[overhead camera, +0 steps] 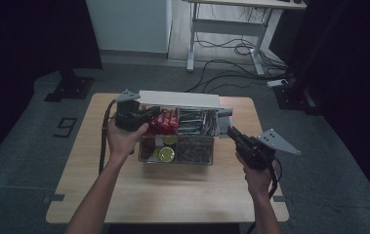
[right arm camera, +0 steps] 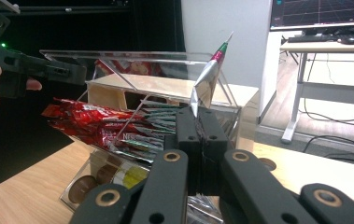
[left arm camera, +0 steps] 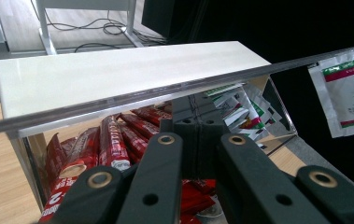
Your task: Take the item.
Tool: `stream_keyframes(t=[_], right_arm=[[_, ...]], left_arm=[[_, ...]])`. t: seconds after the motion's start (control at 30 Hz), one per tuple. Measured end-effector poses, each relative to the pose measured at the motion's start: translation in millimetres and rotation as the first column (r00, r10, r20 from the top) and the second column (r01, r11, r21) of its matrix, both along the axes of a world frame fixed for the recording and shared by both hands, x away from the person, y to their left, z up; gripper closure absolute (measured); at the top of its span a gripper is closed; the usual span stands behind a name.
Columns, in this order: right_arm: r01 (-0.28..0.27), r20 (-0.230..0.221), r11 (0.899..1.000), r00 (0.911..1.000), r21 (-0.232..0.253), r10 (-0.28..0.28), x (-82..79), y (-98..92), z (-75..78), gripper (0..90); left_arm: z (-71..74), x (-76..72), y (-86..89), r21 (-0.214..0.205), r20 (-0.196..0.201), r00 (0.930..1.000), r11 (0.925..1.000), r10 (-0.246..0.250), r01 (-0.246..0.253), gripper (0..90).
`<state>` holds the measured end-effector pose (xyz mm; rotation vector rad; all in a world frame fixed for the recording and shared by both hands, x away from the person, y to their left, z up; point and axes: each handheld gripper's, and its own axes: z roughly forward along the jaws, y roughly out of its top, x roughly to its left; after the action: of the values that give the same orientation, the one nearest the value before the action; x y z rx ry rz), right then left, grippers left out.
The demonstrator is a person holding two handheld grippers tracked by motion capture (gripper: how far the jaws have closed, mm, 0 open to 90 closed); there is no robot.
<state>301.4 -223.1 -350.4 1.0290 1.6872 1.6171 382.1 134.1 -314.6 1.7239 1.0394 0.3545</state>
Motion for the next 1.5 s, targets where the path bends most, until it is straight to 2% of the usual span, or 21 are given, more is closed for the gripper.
stream_keyframes(t=[0.93, 1.13, 1.5], right_arm=[[0.031, 0.015, 1.0, 0.9994, 0.002, -0.031, -14.2, -23.9, 1.8, 88.9], [0.053, 0.018, 0.999, 0.9985, 0.004, -0.053, -15.3, -31.3, 1.3, 88.9], [0.077, -0.014, 0.997, 0.9969, 0.001, -0.077, -11.4, -42.5, -8.5, 88.9]], left_arm=[[-0.1, -1.9, 0.6, 0.0, 0.0, 1.0, 1.0, 0.005, -0.005, 88.9], [0.1, -1.9, 1.3, -0.002, 0.0, 1.0, 1.0, 0.005, -0.005, 88.9], [1.1, -2.3, 1.3, 0.002, 0.0, 1.0, 1.0, 0.008, -0.008, 88.7]])
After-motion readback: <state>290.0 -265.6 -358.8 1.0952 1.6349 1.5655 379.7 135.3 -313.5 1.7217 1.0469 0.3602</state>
